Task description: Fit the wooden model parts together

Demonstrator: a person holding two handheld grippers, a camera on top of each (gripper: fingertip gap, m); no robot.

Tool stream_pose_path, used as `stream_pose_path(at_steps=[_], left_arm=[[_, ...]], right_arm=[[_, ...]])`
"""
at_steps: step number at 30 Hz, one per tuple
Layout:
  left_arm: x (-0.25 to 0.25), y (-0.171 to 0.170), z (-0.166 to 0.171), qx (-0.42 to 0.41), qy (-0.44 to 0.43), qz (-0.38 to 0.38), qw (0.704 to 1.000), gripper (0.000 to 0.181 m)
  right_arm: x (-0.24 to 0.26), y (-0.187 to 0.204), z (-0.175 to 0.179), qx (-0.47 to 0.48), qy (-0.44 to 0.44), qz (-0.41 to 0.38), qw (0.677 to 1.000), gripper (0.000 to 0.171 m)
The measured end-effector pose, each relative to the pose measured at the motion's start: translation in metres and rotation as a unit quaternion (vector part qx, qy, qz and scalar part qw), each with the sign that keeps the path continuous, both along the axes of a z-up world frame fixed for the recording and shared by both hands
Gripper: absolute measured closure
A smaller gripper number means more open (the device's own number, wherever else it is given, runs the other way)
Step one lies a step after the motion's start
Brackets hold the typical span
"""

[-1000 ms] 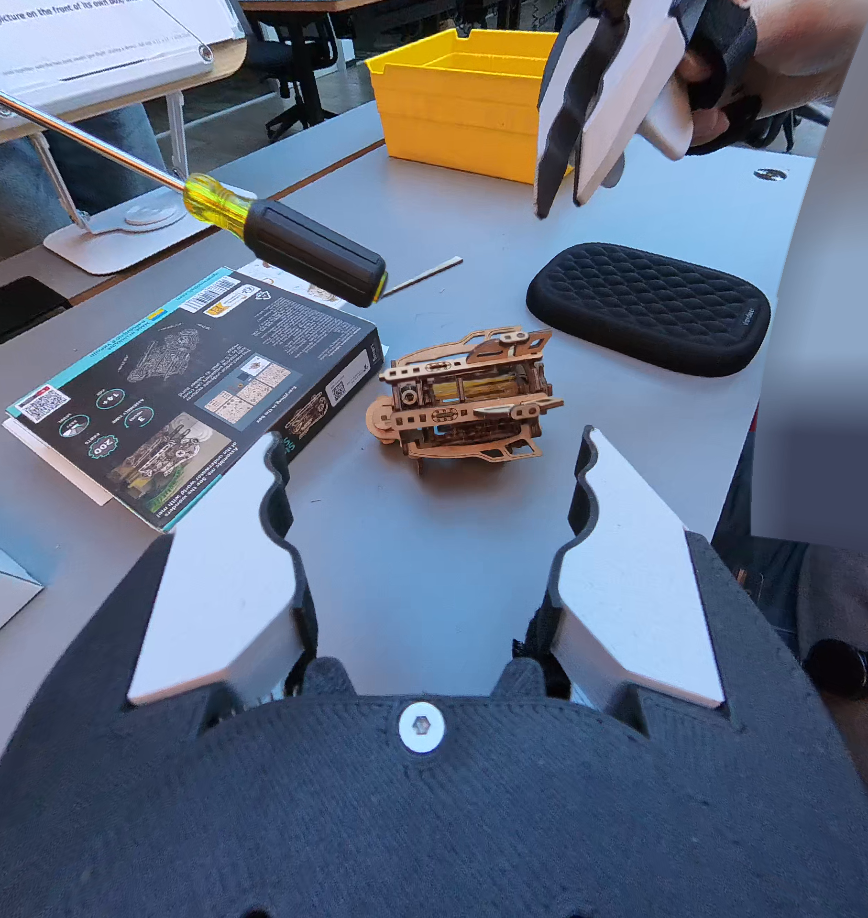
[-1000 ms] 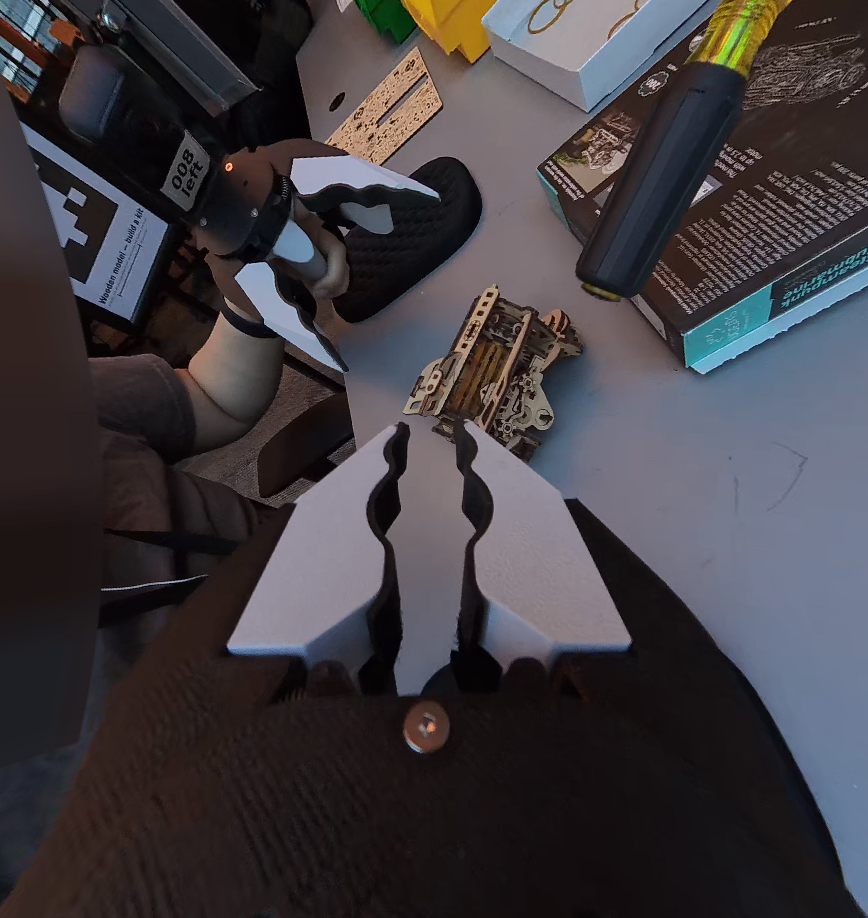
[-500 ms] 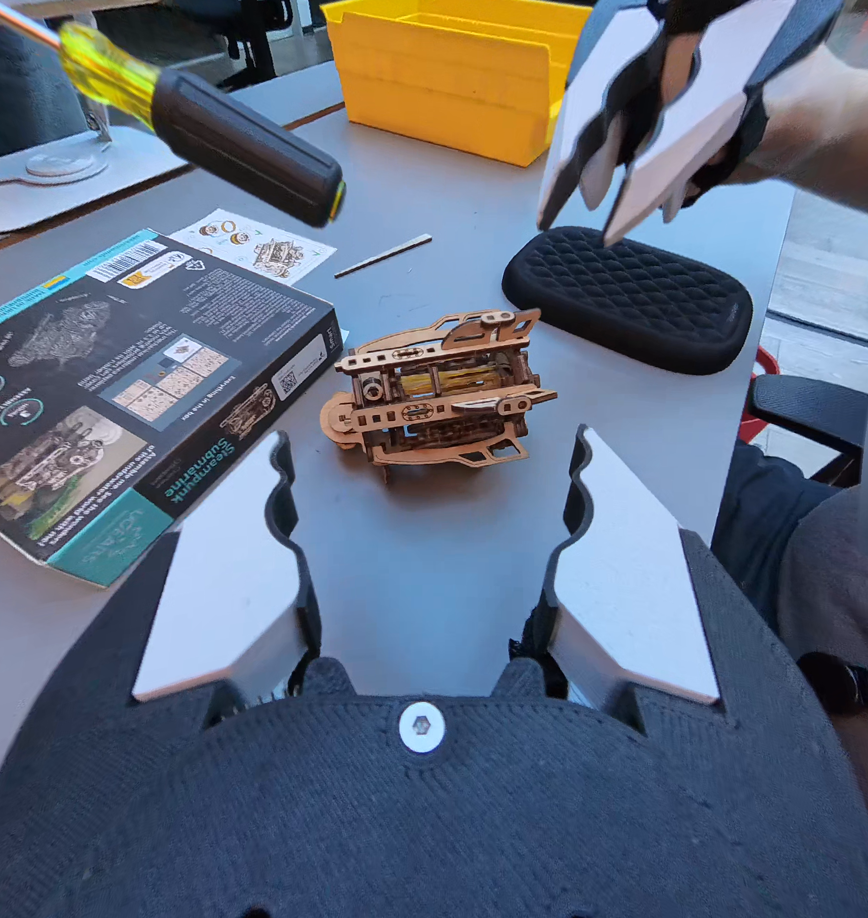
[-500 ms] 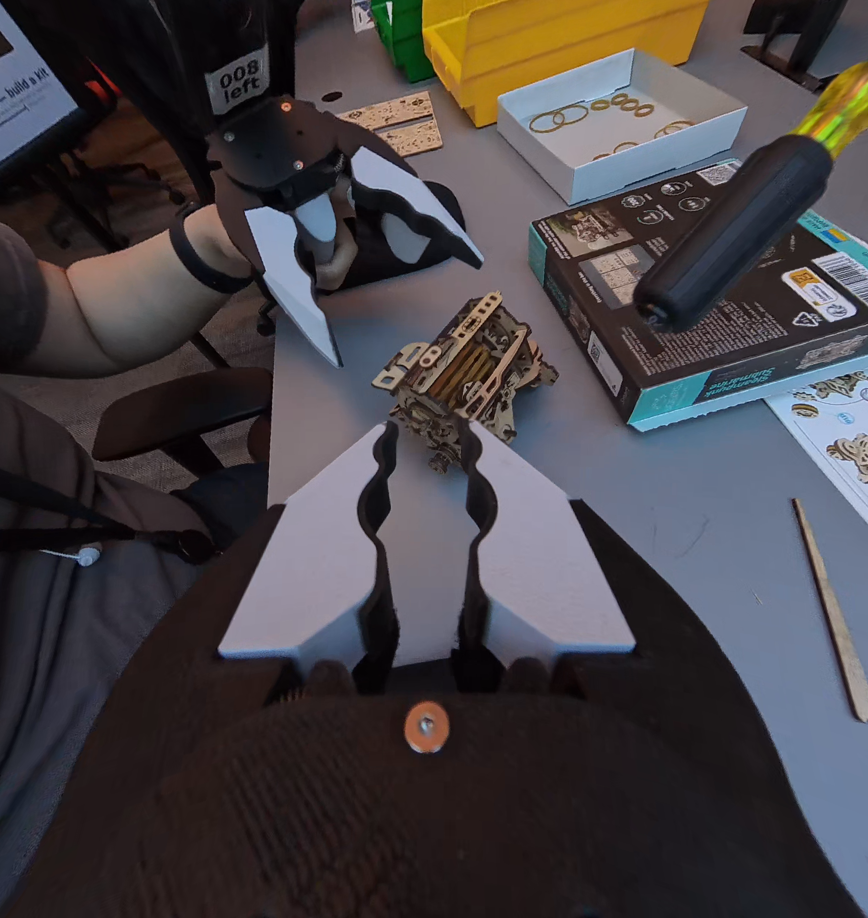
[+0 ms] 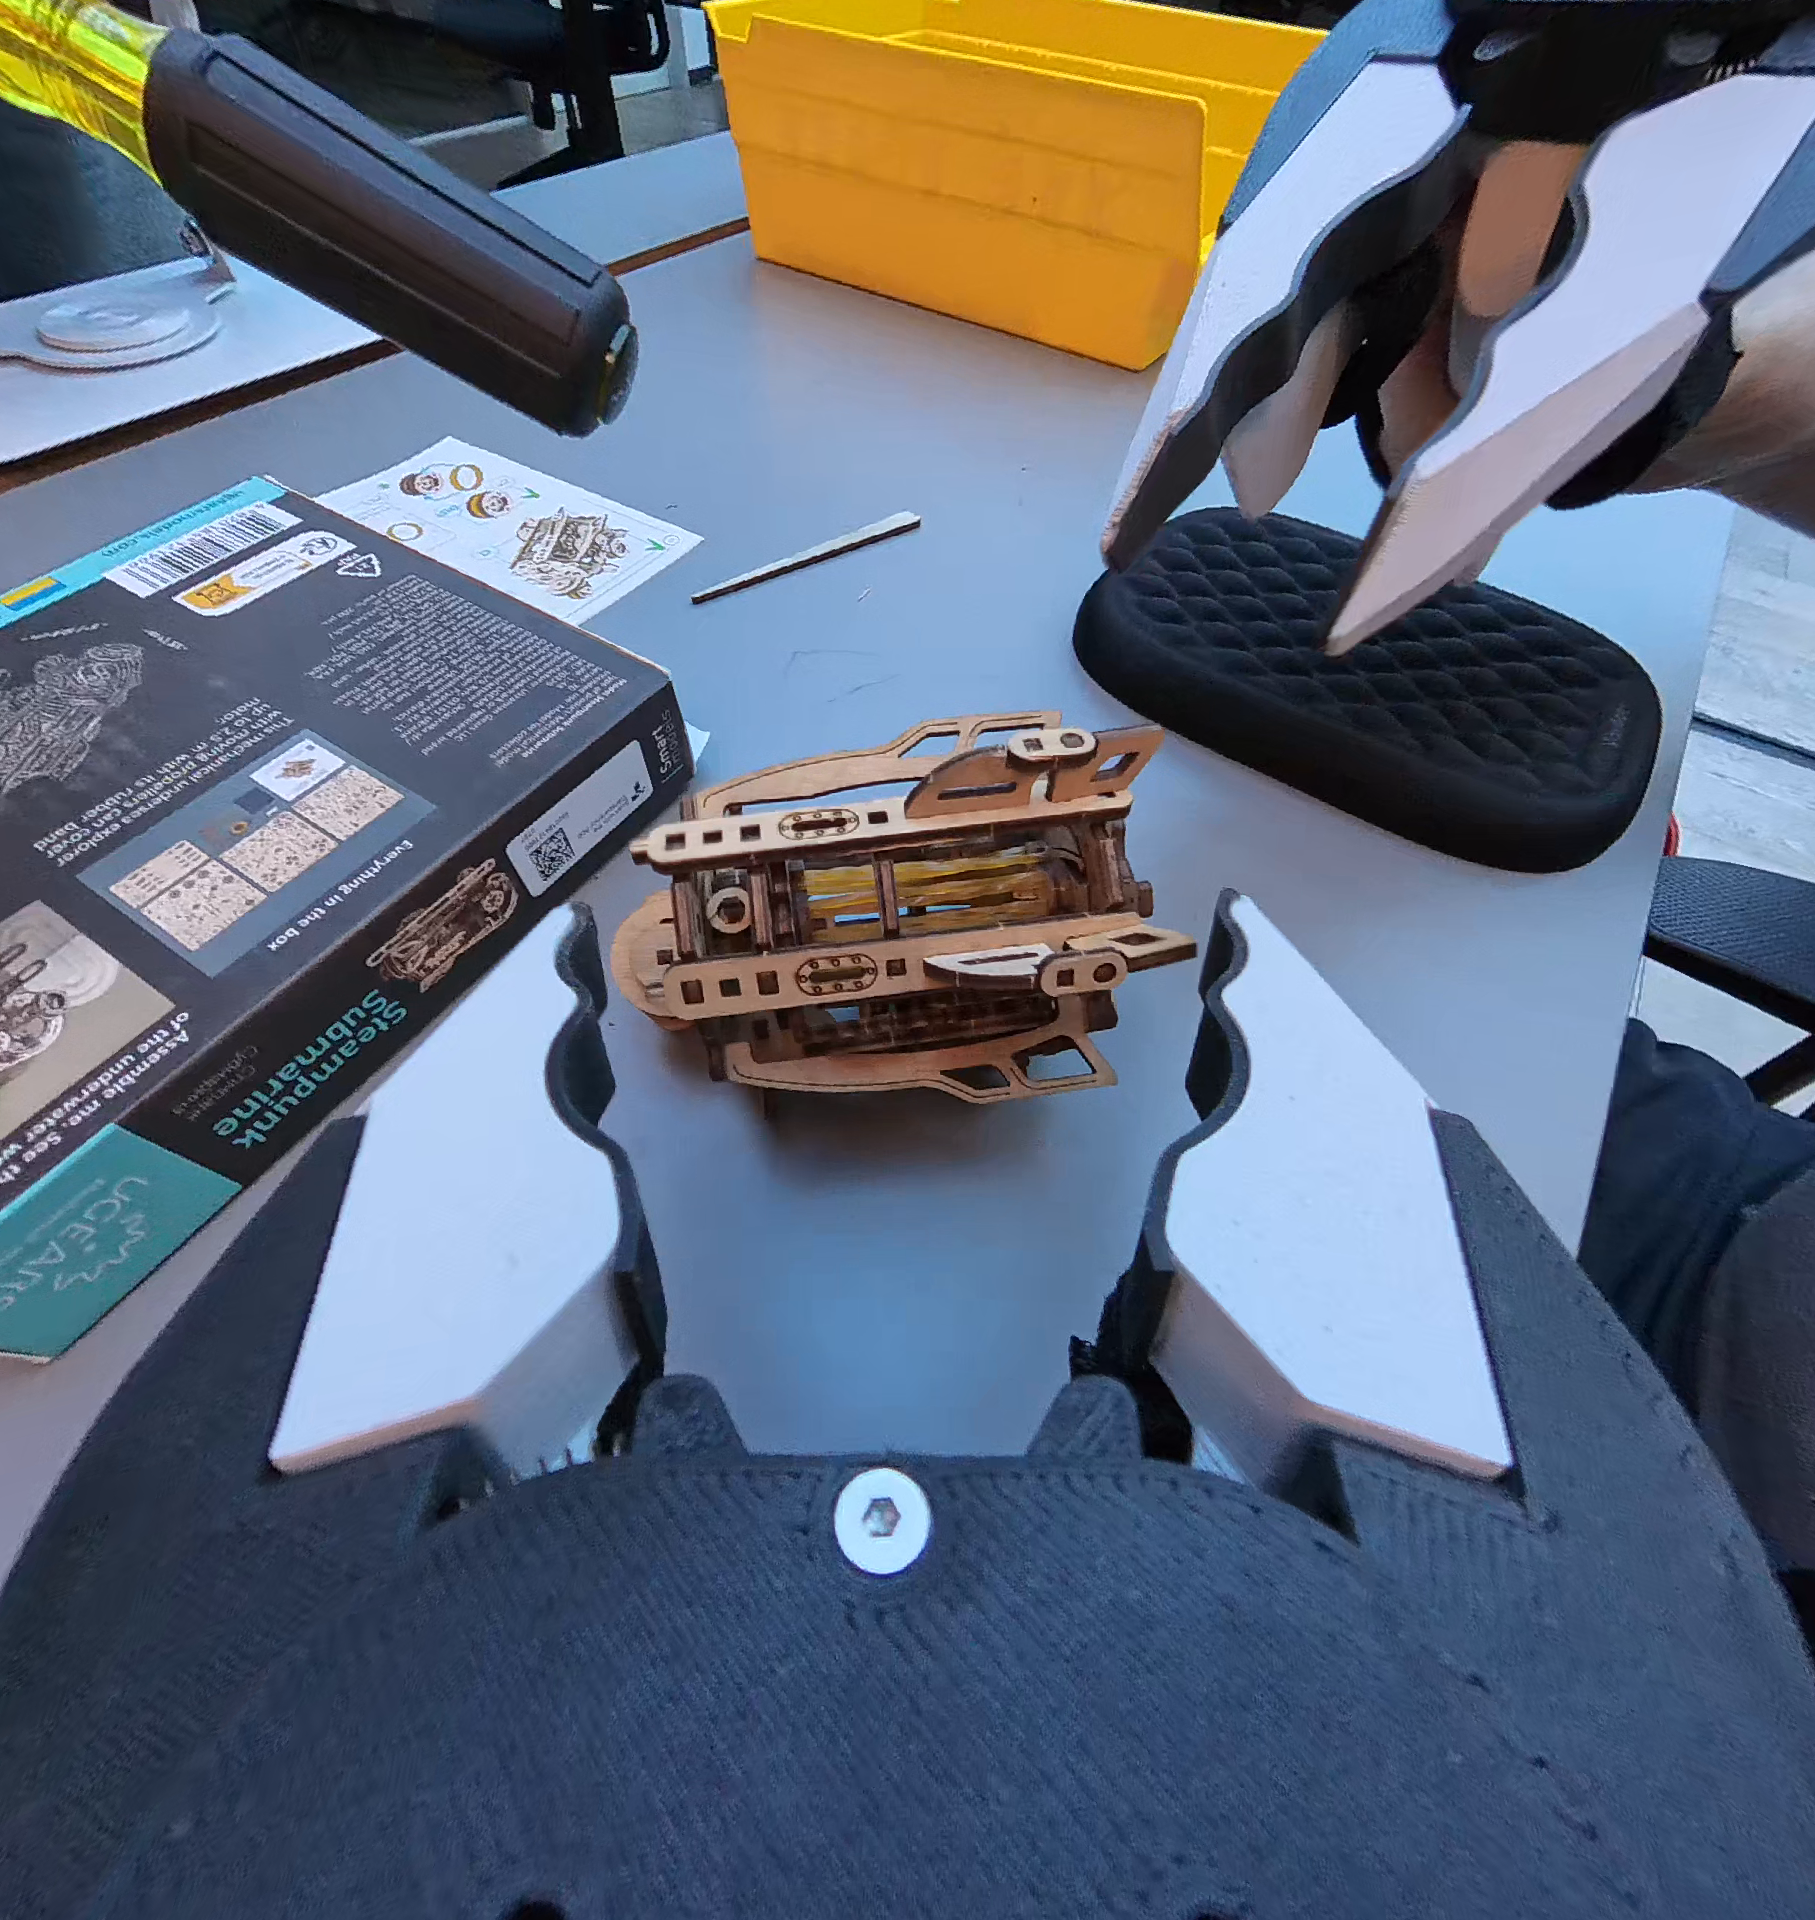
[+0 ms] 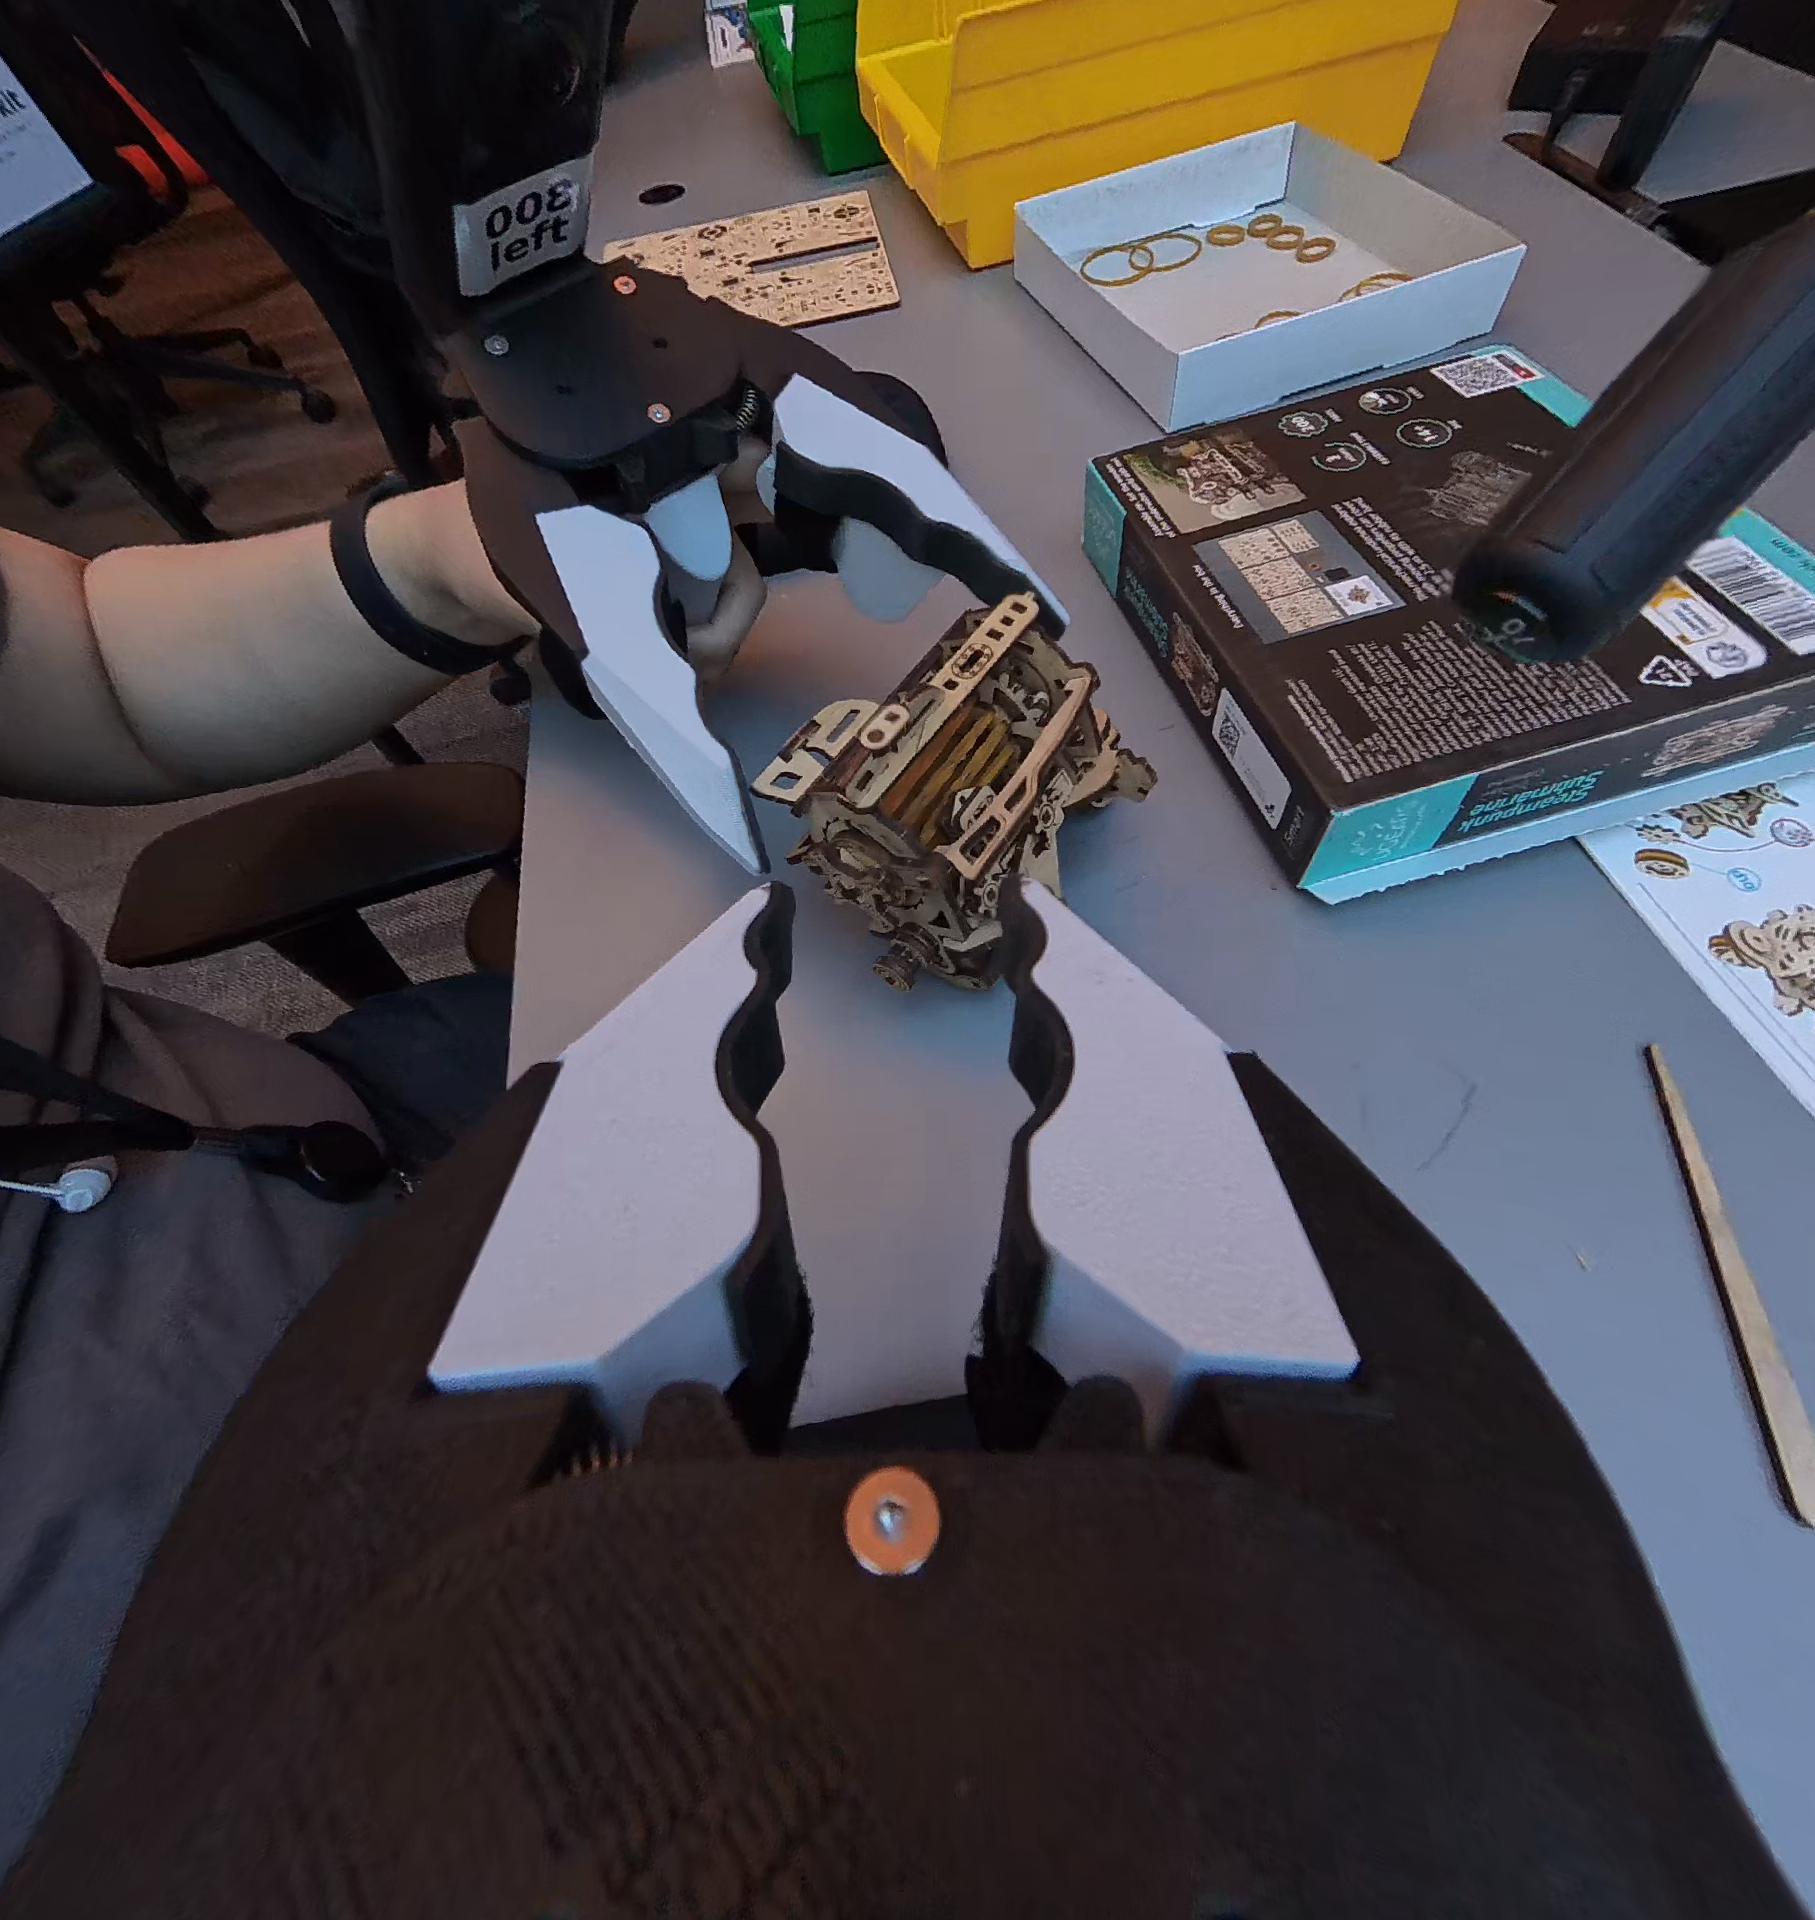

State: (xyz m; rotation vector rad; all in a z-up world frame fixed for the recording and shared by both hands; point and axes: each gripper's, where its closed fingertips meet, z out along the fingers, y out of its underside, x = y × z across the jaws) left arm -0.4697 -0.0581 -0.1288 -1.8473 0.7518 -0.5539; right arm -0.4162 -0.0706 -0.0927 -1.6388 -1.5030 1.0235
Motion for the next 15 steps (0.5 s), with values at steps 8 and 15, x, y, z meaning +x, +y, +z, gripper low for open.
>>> stream_pose_path(at_steps=[8,15], left_arm=[[0.007,0.004,-0.003,-0.009,-0.01,0.002,1.0,0.069],[0.011,0.003,-0.003,-0.012,-0.017,-0.008,1.0,0.075]], right_arm=[[-0.025,-0.002,-0.005,0.042,-0.011,0.003,0.999,0.126],[-0.033,-0.001,-0.011,0.064,-0.027,0.004,0.998,0.127]])
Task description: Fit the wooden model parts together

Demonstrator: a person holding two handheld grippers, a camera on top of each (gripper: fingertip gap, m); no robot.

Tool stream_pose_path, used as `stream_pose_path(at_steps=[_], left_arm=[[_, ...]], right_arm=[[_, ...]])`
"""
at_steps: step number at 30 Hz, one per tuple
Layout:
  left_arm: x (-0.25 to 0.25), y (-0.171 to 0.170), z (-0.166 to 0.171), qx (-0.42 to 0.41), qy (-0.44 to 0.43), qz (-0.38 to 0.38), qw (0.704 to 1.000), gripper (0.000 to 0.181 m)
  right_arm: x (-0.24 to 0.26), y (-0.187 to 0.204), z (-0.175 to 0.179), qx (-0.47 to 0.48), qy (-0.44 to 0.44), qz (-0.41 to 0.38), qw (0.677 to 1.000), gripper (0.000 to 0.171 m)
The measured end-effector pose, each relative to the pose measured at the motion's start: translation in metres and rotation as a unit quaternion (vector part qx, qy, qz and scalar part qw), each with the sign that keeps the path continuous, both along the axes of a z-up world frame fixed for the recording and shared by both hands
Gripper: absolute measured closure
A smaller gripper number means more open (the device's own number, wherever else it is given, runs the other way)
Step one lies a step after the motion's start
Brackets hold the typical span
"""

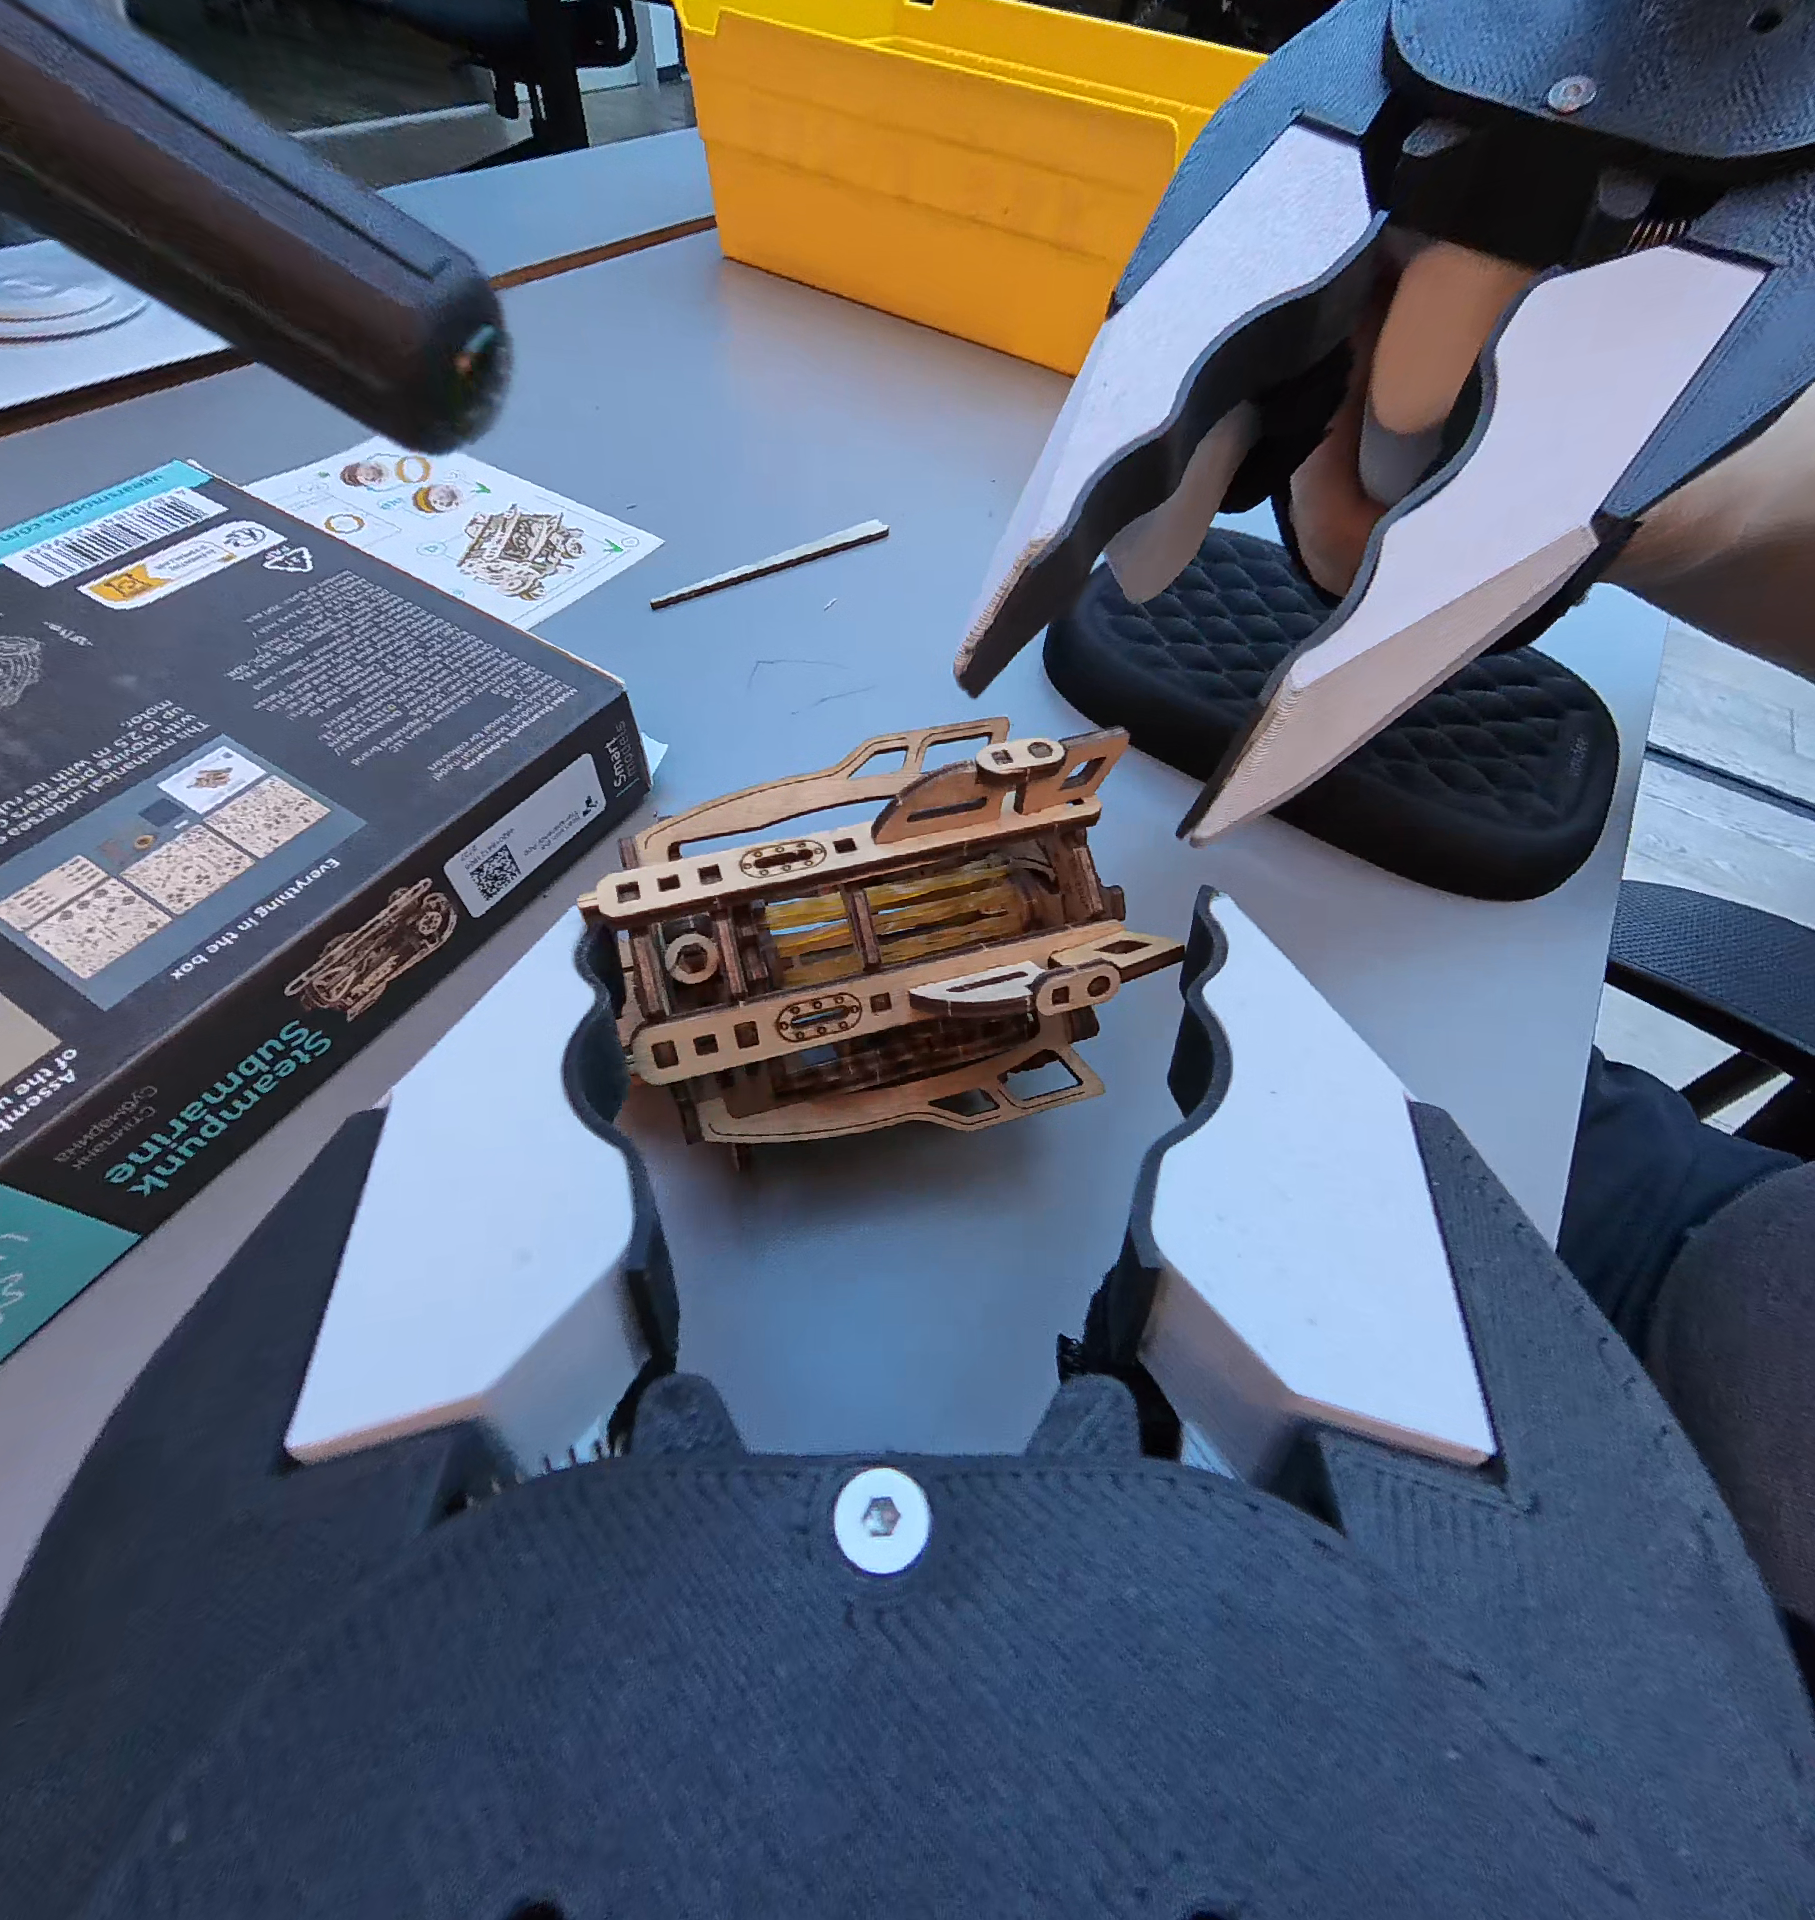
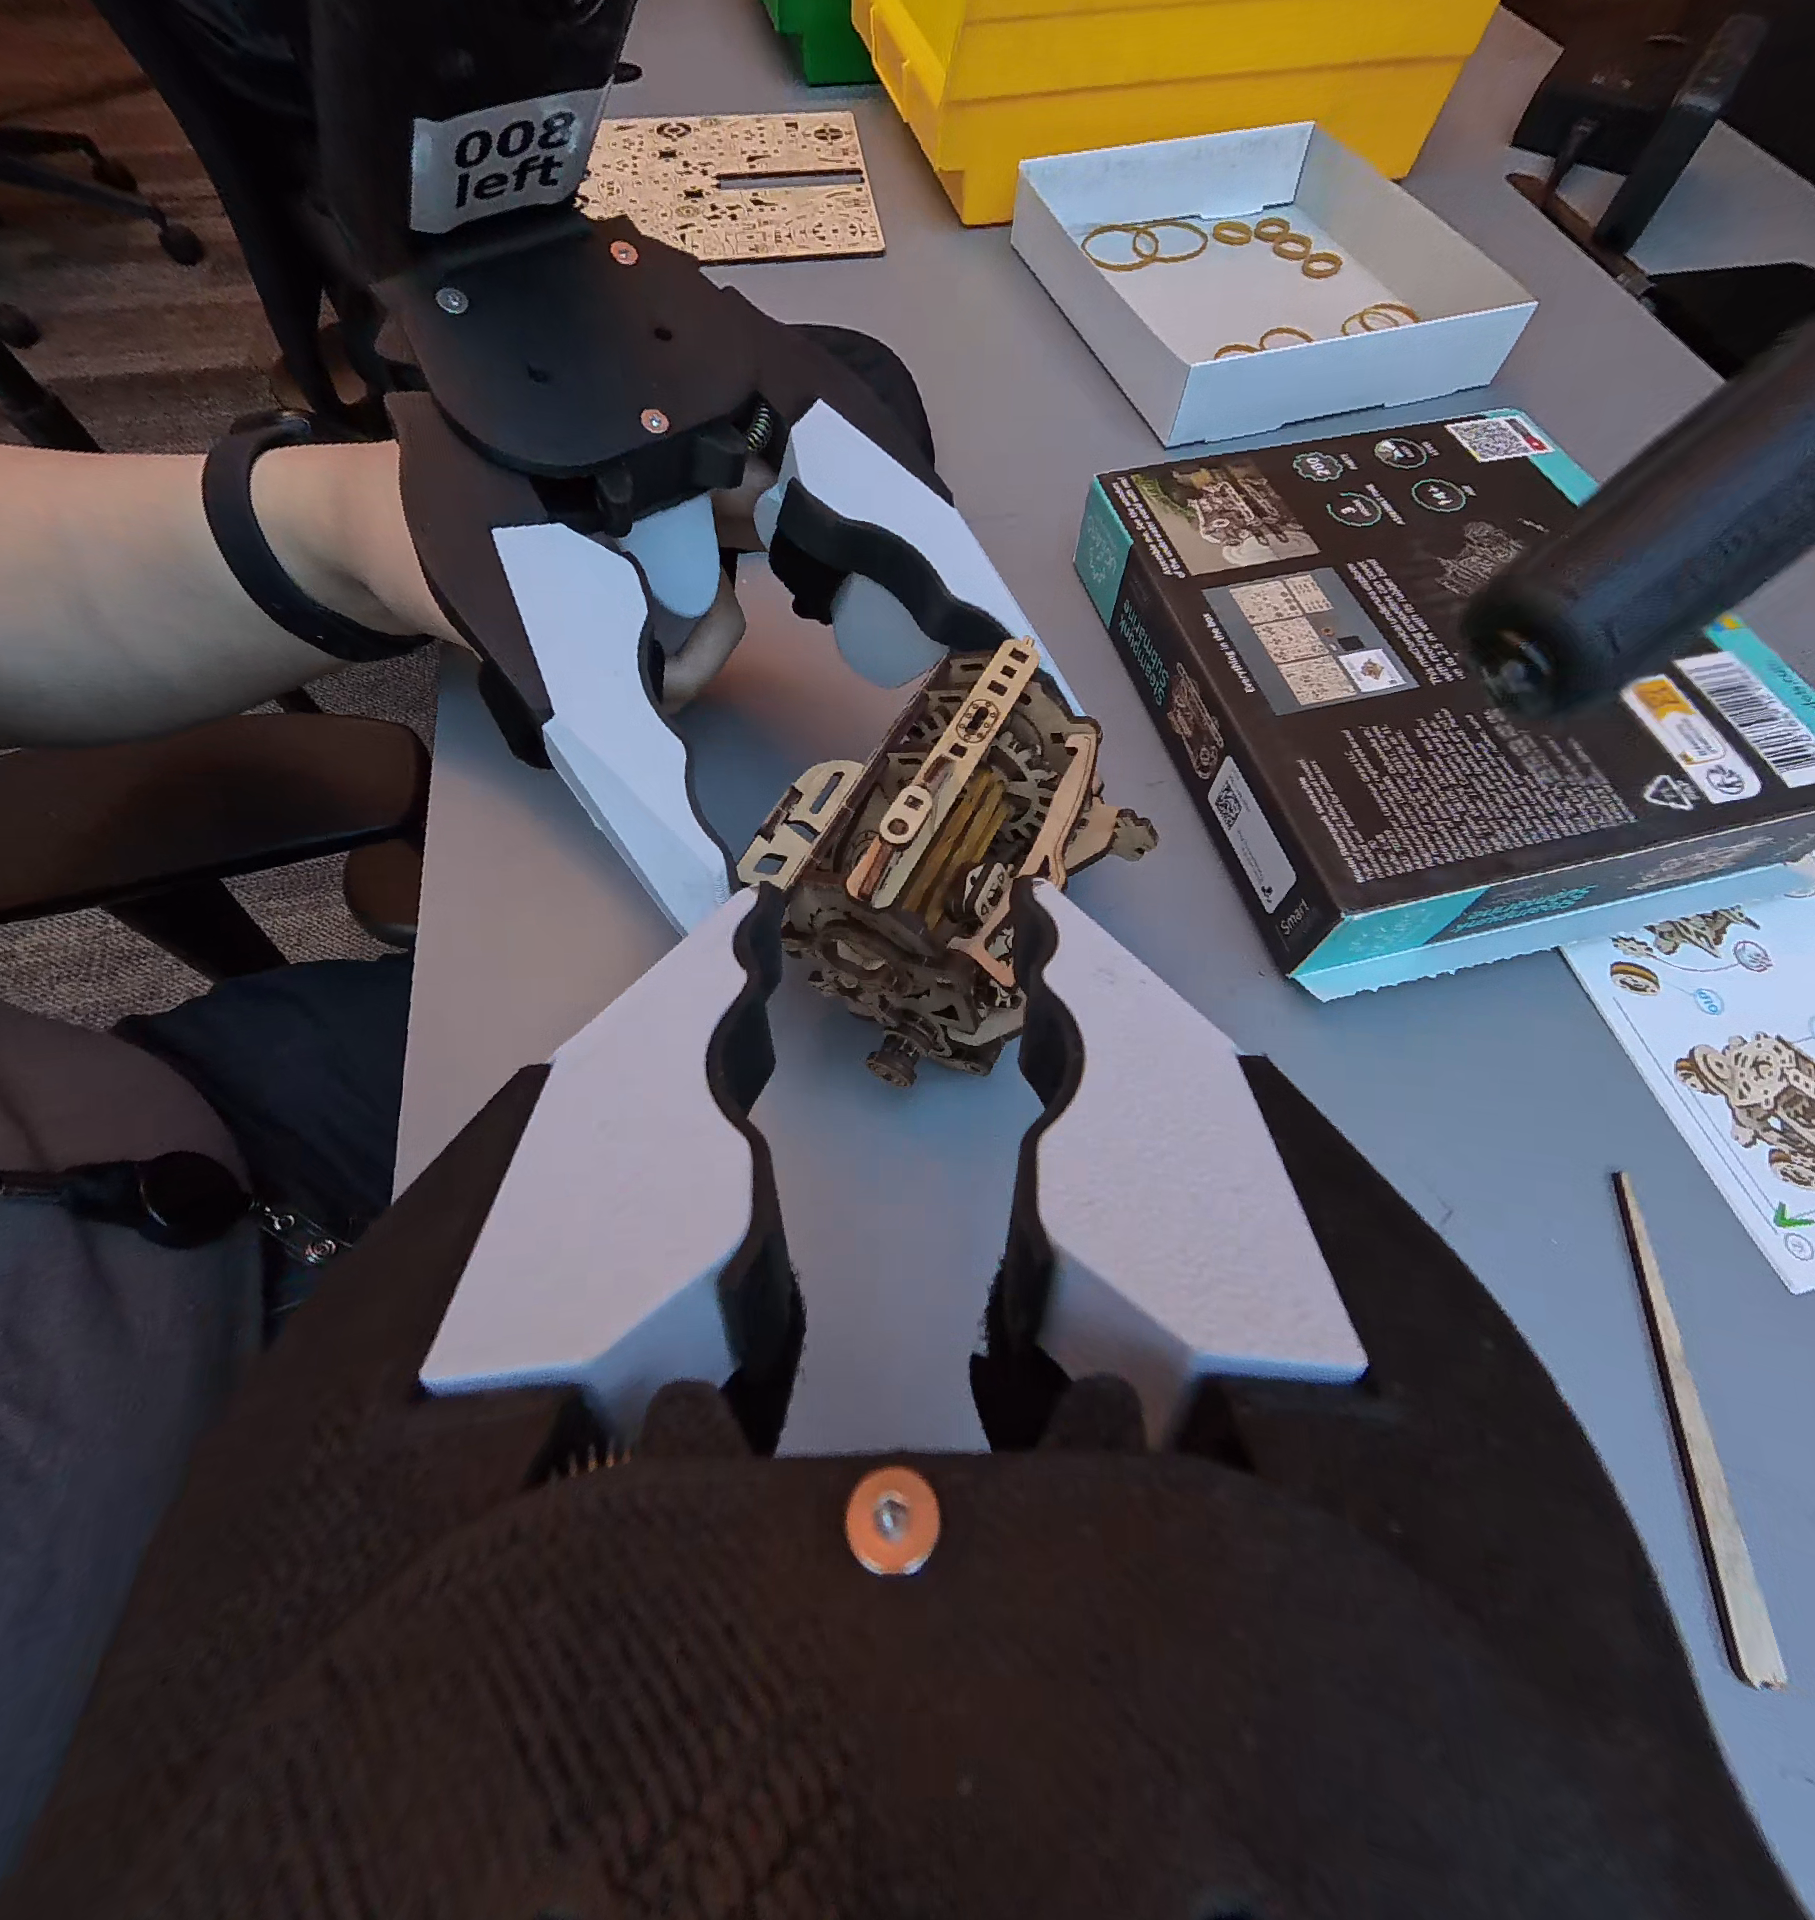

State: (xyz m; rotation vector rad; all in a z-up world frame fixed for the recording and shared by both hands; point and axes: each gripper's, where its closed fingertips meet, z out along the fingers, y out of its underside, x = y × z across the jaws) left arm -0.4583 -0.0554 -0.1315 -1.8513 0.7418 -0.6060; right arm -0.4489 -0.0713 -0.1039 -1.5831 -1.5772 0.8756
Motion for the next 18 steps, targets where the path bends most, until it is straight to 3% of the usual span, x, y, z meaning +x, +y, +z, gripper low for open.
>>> stream_pose_path(at_steps=[18], left_arm=[[-0.004,-0.011,0.0,-0.006,0.003,-0.031,0.999,0.078]], right_arm=[[0.005,0.001,0.001,-0.012,0.0,0.0,1.0,0.127]])
